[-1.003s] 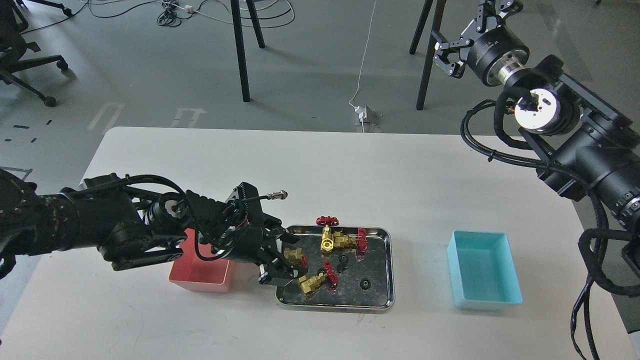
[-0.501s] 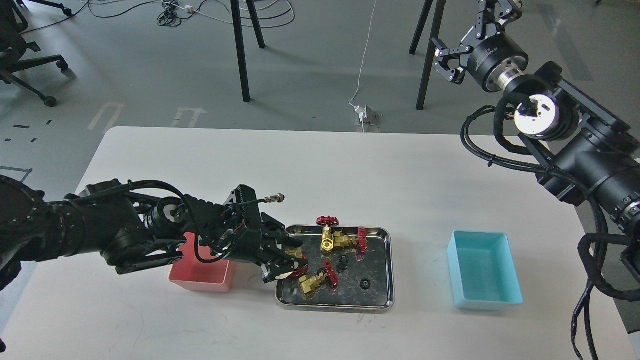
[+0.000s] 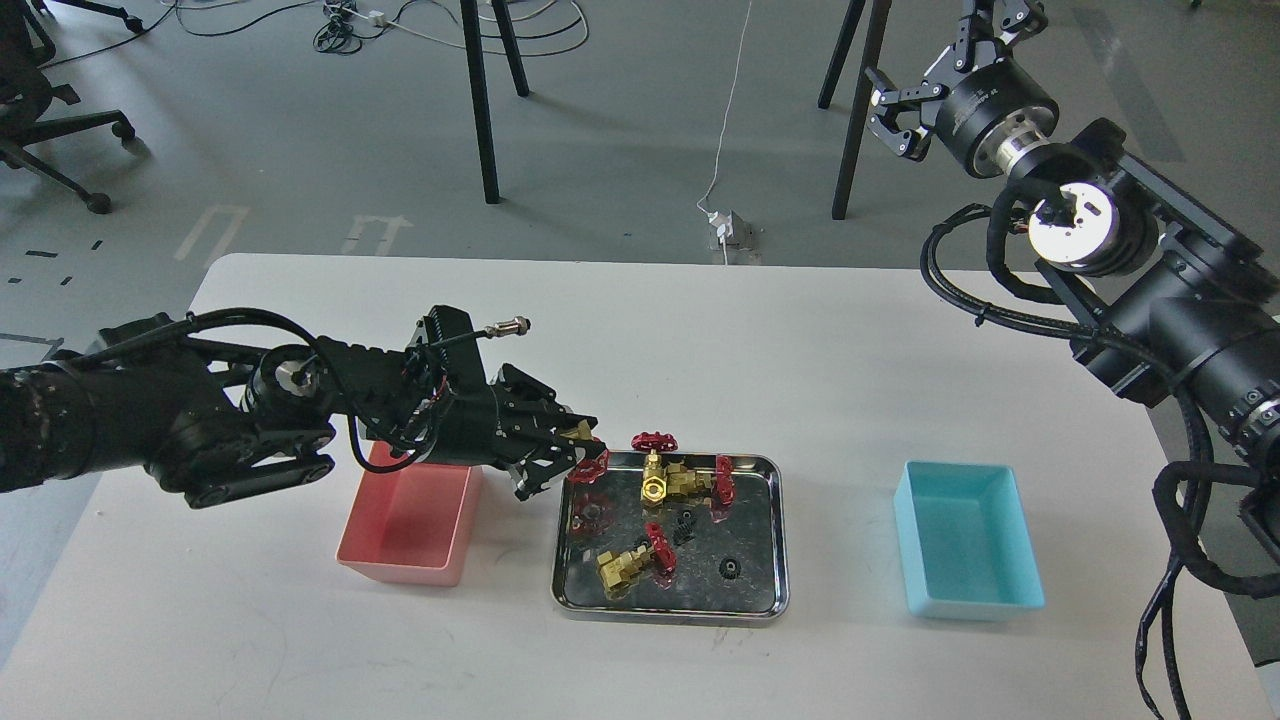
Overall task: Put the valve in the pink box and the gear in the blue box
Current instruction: 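Lift the valve with the left gripper and move it over the pink box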
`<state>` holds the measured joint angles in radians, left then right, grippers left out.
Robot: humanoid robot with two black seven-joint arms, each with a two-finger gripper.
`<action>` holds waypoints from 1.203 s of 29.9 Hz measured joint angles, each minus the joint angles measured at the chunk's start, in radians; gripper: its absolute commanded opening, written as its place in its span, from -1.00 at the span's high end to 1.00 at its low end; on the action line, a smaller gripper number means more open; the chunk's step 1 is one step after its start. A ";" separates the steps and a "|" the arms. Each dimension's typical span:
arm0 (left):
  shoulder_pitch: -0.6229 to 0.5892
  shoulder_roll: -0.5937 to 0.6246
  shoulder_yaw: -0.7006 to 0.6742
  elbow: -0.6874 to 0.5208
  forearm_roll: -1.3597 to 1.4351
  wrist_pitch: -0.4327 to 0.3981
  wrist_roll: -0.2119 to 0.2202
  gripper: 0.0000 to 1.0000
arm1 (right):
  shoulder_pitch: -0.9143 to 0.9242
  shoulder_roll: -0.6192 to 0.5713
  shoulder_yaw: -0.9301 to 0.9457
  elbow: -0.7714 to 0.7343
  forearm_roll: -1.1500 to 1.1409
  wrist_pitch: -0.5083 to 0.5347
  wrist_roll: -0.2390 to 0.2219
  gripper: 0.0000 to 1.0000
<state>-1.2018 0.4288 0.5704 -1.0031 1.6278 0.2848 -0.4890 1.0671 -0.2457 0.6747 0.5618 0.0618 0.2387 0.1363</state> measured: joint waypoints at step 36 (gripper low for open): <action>0.189 0.357 -0.089 -0.110 0.115 0.003 0.000 0.79 | 0.038 -0.004 0.075 0.001 -0.001 -0.058 0.007 -1.00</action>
<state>-1.0131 0.7856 0.4814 -1.1133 1.7427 0.2881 -0.4889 1.1047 -0.2497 0.7494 0.5628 0.0613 0.1803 0.1435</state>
